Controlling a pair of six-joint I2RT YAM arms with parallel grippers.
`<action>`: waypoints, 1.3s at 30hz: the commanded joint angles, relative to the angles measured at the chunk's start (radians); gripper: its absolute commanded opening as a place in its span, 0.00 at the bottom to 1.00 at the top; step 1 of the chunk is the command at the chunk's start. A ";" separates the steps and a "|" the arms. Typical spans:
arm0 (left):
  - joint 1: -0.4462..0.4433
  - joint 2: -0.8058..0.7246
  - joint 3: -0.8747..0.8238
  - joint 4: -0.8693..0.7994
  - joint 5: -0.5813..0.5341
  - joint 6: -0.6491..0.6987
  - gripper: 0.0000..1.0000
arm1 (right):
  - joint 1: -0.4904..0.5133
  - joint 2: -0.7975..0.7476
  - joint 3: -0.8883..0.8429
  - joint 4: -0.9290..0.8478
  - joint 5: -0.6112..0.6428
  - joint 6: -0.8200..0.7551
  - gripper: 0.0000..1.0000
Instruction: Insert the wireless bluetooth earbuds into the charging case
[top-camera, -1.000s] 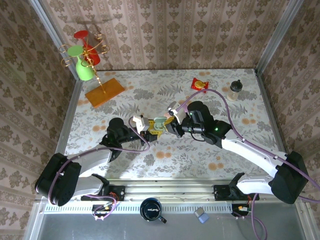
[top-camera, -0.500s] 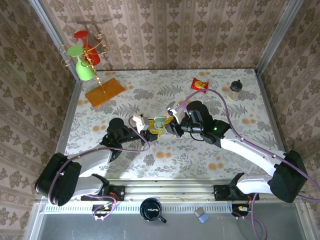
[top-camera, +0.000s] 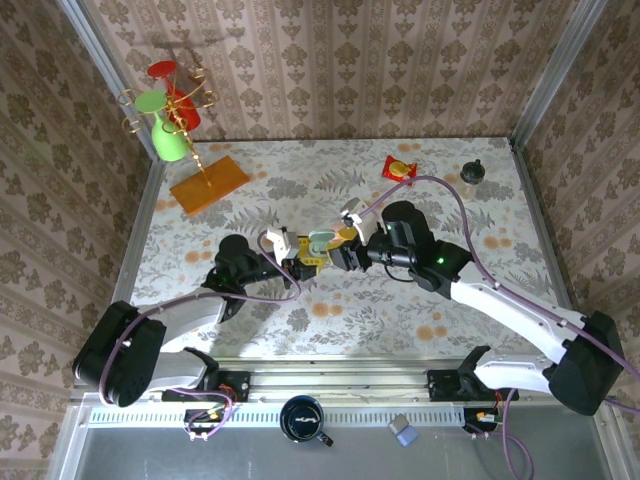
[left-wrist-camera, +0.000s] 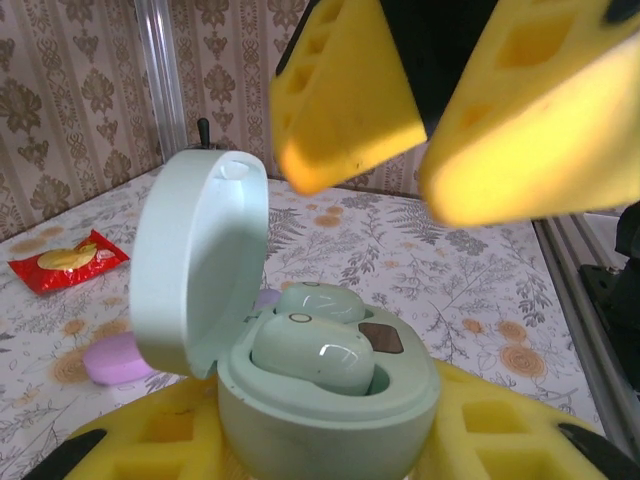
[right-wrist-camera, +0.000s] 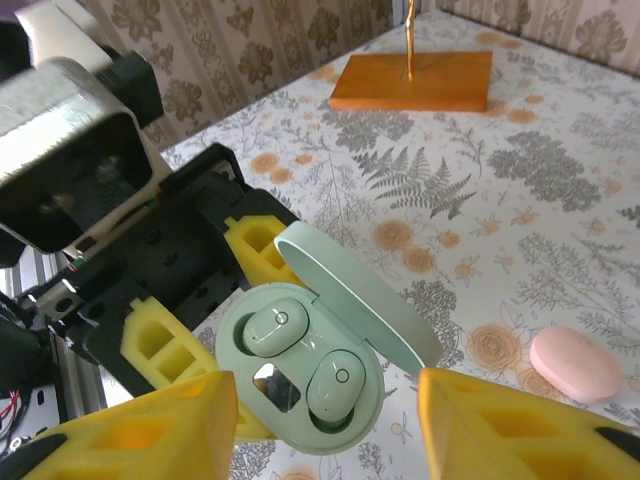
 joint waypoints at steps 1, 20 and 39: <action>-0.002 0.019 0.009 0.067 -0.003 0.006 0.36 | 0.004 -0.065 0.003 0.038 0.025 0.031 0.56; -0.002 0.029 -0.040 0.139 0.012 0.115 0.37 | -0.028 0.162 0.270 -0.175 0.122 0.130 0.57; -0.003 -0.031 -0.004 0.083 -0.050 0.048 0.37 | -0.035 0.116 0.172 -0.165 0.077 0.094 0.58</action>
